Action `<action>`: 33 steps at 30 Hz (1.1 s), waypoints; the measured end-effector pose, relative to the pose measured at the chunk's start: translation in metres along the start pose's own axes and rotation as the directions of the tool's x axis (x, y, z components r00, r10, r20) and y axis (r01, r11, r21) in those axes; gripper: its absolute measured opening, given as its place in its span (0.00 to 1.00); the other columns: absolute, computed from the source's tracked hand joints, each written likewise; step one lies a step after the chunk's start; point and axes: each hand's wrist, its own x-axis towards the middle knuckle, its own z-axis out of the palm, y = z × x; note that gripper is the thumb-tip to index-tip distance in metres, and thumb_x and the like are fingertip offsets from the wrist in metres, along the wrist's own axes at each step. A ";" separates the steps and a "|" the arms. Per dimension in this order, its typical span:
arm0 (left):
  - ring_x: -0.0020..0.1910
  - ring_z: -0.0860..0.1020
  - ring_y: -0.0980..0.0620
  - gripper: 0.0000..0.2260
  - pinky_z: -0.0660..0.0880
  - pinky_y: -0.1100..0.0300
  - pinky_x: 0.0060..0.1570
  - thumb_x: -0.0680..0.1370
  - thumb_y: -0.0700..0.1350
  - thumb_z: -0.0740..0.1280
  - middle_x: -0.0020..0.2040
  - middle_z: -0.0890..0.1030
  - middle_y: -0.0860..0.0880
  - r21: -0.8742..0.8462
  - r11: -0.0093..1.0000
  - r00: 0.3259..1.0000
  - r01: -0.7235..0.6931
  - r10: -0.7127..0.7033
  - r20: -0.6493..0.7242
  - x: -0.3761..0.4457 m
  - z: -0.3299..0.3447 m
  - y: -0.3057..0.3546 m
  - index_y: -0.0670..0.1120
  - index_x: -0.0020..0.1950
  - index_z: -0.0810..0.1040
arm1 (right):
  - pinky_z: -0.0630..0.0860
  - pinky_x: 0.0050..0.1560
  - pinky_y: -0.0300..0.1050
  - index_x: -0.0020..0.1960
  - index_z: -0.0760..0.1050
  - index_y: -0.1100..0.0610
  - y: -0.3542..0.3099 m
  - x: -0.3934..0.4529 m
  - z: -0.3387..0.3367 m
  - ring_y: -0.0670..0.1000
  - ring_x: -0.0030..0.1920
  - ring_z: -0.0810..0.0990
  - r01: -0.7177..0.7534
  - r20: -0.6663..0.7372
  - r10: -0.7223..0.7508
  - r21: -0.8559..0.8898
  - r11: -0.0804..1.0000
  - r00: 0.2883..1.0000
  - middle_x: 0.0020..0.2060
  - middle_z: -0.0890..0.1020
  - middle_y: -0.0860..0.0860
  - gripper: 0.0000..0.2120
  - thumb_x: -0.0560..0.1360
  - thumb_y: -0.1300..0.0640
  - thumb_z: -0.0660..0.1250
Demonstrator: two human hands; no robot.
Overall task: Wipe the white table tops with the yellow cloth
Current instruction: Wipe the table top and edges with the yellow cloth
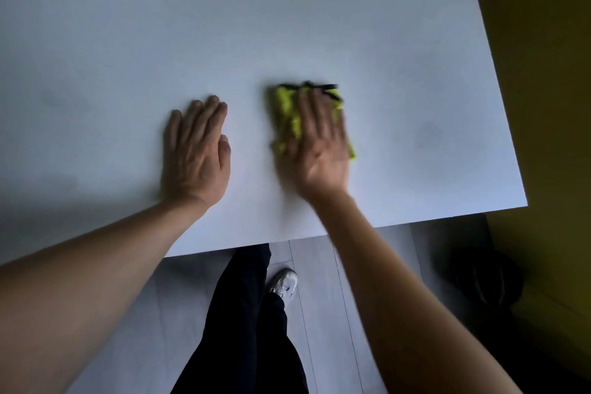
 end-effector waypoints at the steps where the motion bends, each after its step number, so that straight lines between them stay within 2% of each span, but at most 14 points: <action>1: 0.82 0.62 0.44 0.24 0.53 0.42 0.82 0.84 0.46 0.52 0.82 0.66 0.47 0.003 1.000 1.000 0.004 -0.004 0.006 0.000 0.000 0.001 0.45 0.81 0.66 | 0.50 0.79 0.58 0.79 0.61 0.59 0.024 0.007 -0.007 0.56 0.79 0.58 -0.101 -0.020 0.100 -0.047 0.994 0.995 0.79 0.62 0.56 0.32 0.79 0.46 0.59; 4: 0.82 0.62 0.43 0.24 0.53 0.41 0.82 0.85 0.46 0.52 0.82 0.66 0.47 0.012 1.000 1.000 0.010 -0.010 0.006 0.000 0.001 0.002 0.45 0.81 0.66 | 0.44 0.79 0.59 0.81 0.57 0.56 0.092 0.031 -0.030 0.55 0.80 0.55 -0.349 -0.084 0.340 -0.148 0.925 0.937 0.80 0.58 0.54 0.34 0.78 0.43 0.48; 8: 0.82 0.63 0.43 0.24 0.54 0.40 0.81 0.85 0.45 0.52 0.82 0.66 0.47 0.011 1.000 1.000 0.010 -0.010 -0.022 0.001 0.003 0.004 0.44 0.81 0.67 | 0.49 0.79 0.58 0.81 0.56 0.59 0.105 0.050 -0.031 0.57 0.80 0.55 -0.510 -0.187 0.486 -0.117 0.852 0.854 0.80 0.58 0.57 0.32 0.81 0.46 0.49; 10: 0.82 0.63 0.43 0.24 0.55 0.39 0.81 0.85 0.44 0.53 0.83 0.65 0.46 0.006 1.000 1.000 0.006 -0.006 -0.025 -0.001 0.003 0.003 0.44 0.81 0.66 | 0.55 0.78 0.59 0.79 0.60 0.63 0.079 0.047 -0.022 0.61 0.78 0.60 -0.425 -0.193 0.402 -0.096 0.900 0.895 0.78 0.62 0.60 0.31 0.80 0.49 0.54; 13: 0.82 0.63 0.41 0.24 0.56 0.39 0.81 0.85 0.44 0.53 0.83 0.64 0.44 0.002 1.000 0.999 0.016 -0.016 -0.031 0.001 0.002 0.004 0.43 0.81 0.66 | 0.56 0.78 0.57 0.77 0.64 0.64 0.013 0.034 0.002 0.62 0.78 0.61 -0.115 -0.070 0.113 -0.018 0.993 0.991 0.76 0.65 0.62 0.32 0.77 0.48 0.60; 15: 0.81 0.63 0.40 0.24 0.55 0.39 0.81 0.84 0.44 0.54 0.82 0.65 0.43 0.001 1.000 0.999 0.027 -0.027 -0.021 0.001 0.001 0.005 0.42 0.80 0.67 | 0.55 0.78 0.56 0.77 0.64 0.62 -0.038 0.028 0.014 0.59 0.79 0.60 0.051 0.014 -0.051 0.045 0.998 0.999 0.77 0.65 0.60 0.32 0.79 0.46 0.61; 17: 0.81 0.63 0.39 0.24 0.56 0.39 0.81 0.83 0.45 0.54 0.81 0.67 0.42 0.016 0.999 0.999 0.032 -0.032 -0.008 0.002 -0.001 0.004 0.41 0.79 0.69 | 0.55 0.79 0.56 0.78 0.64 0.60 -0.063 0.028 0.020 0.57 0.79 0.60 0.124 0.059 -0.130 0.085 0.989 0.990 0.78 0.64 0.58 0.31 0.80 0.44 0.60; 19: 0.80 0.64 0.39 0.23 0.57 0.40 0.80 0.83 0.45 0.55 0.81 0.68 0.42 0.031 0.999 0.999 0.033 -0.033 0.006 0.004 -0.004 0.006 0.41 0.78 0.69 | 0.56 0.78 0.56 0.78 0.64 0.59 -0.056 0.031 0.019 0.56 0.79 0.60 0.154 0.061 -0.158 0.075 0.985 0.986 0.78 0.64 0.58 0.30 0.81 0.44 0.62; 21: 0.78 0.67 0.39 0.23 0.59 0.41 0.79 0.82 0.44 0.56 0.79 0.69 0.43 0.048 0.998 0.999 0.048 -0.049 0.013 0.006 -0.008 0.009 0.43 0.77 0.70 | 0.55 0.78 0.57 0.78 0.64 0.59 -0.030 0.037 0.015 0.57 0.79 0.60 0.093 0.046 -0.095 0.035 0.995 0.994 0.77 0.64 0.58 0.31 0.80 0.45 0.62; 25: 0.71 0.72 0.36 0.20 0.64 0.42 0.71 0.79 0.43 0.58 0.73 0.74 0.41 0.025 0.997 0.997 0.079 -0.079 0.008 0.029 -0.013 0.014 0.42 0.70 0.74 | 0.55 0.78 0.58 0.78 0.63 0.60 0.062 0.068 -0.009 0.60 0.78 0.61 -0.217 -0.068 0.212 -0.081 0.973 0.975 0.77 0.64 0.59 0.30 0.80 0.47 0.56; 27: 0.73 0.70 0.35 0.21 0.63 0.42 0.73 0.80 0.43 0.57 0.75 0.72 0.40 -0.019 0.997 0.997 0.071 -0.071 0.006 0.051 -0.009 0.013 0.41 0.73 0.73 | 0.54 0.78 0.58 0.79 0.61 0.59 0.103 0.085 -0.025 0.60 0.79 0.59 -0.356 -0.099 0.346 -0.112 0.928 0.933 0.79 0.62 0.58 0.31 0.80 0.46 0.52; 30: 0.79 0.65 0.36 0.24 0.59 0.41 0.79 0.82 0.44 0.54 0.80 0.67 0.41 -0.042 0.999 0.999 0.031 -0.029 0.036 0.087 0.000 0.011 0.41 0.78 0.68 | 0.47 0.80 0.56 0.81 0.56 0.57 0.115 0.099 -0.032 0.56 0.81 0.53 -0.571 -0.144 0.555 -0.108 0.814 0.819 0.80 0.57 0.56 0.33 0.80 0.42 0.45; 31: 0.80 0.64 0.37 0.25 0.58 0.41 0.80 0.82 0.45 0.53 0.81 0.66 0.41 -0.041 0.999 0.999 0.021 -0.019 0.046 0.098 0.003 0.009 0.40 0.79 0.67 | 0.48 0.80 0.56 0.81 0.57 0.57 0.109 0.101 -0.030 0.56 0.80 0.54 -0.578 -0.157 0.560 -0.106 0.809 0.813 0.80 0.58 0.56 0.33 0.80 0.42 0.46; 33: 0.81 0.62 0.38 0.26 0.56 0.43 0.81 0.83 0.44 0.52 0.82 0.64 0.40 -0.033 0.999 0.999 0.015 -0.013 0.040 0.116 0.010 0.005 0.39 0.81 0.65 | 0.53 0.78 0.59 0.79 0.62 0.58 0.088 0.104 -0.022 0.60 0.79 0.58 -0.425 -0.124 0.413 -0.091 0.901 0.902 0.78 0.62 0.59 0.31 0.80 0.45 0.53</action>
